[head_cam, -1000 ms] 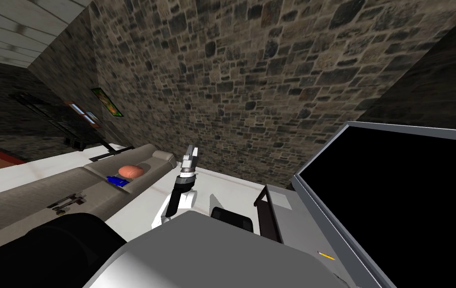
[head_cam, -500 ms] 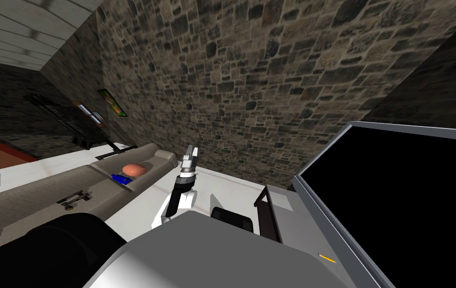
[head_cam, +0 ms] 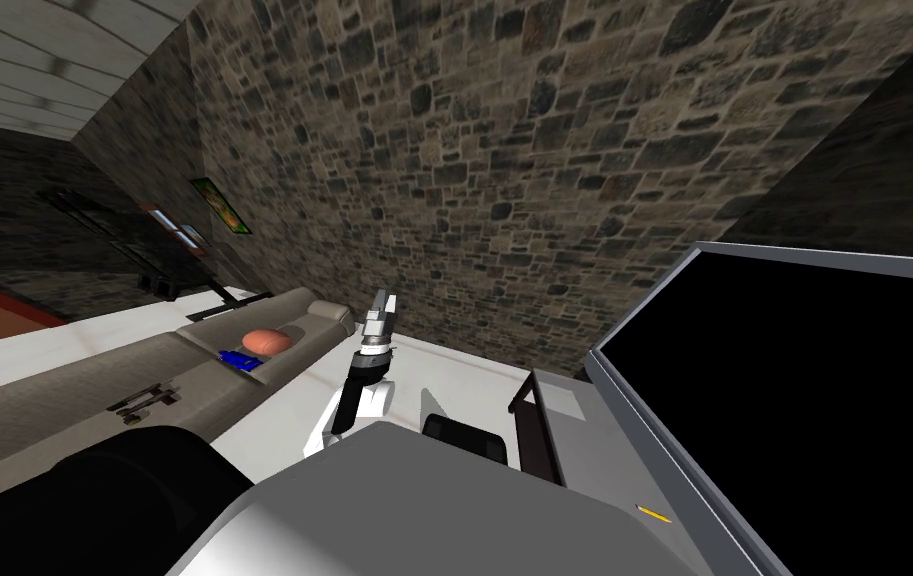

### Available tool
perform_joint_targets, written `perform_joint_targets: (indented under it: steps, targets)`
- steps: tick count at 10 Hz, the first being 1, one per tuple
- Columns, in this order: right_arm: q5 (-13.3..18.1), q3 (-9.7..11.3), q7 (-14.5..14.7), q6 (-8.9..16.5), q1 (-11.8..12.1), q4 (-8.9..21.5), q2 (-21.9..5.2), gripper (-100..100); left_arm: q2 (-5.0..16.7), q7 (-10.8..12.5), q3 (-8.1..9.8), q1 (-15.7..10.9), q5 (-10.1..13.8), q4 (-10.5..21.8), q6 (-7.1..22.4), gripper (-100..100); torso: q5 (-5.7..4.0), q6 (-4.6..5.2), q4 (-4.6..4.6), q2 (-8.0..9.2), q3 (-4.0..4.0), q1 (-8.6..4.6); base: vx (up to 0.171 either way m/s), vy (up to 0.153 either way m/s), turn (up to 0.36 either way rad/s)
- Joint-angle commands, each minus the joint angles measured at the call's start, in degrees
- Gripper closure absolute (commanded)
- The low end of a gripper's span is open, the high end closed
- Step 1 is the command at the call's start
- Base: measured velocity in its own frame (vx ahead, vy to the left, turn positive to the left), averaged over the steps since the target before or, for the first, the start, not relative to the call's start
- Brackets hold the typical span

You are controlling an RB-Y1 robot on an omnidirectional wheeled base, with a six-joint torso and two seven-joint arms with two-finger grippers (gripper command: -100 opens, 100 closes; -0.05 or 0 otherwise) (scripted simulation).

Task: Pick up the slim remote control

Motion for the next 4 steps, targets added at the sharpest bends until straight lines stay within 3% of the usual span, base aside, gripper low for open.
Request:
perform_joint_targets:
  steps: [1, 3, 4]
  targets:
    - [-0.2, -0.2, -0.4, -1.4, -0.3, -1.5, -2.0, 100, 0.0, 0.0, 0.00, 0.0, 0.0, 0.0, 0.0, 0, 0.00, 0.00, 0.00, 0.00, 0.00, 0.00, 0.011, 0.034, -0.093]
    - [-0.2, -0.2, -0.5, -1.5, -0.3, -1.9, -2.5, 100, 0.0, 0.0, 0.00, 0.0, 0.0, 0.0, 0.0, 0, 0.02, 0.00, -0.01, -0.04, -0.03, 0.09, 0.007, 0.024, -0.026]
    - [-0.2, -0.2, -0.6, -1.6, -0.3, -2.1, -2.7, 0, 0.0, 0.0, 0.00, 0.0, 0.0, 0.0, 0.0, 0, -0.02, -0.02, -0.01, -0.03, -0.02, 0.02, 0.000, 0.000, 0.000]
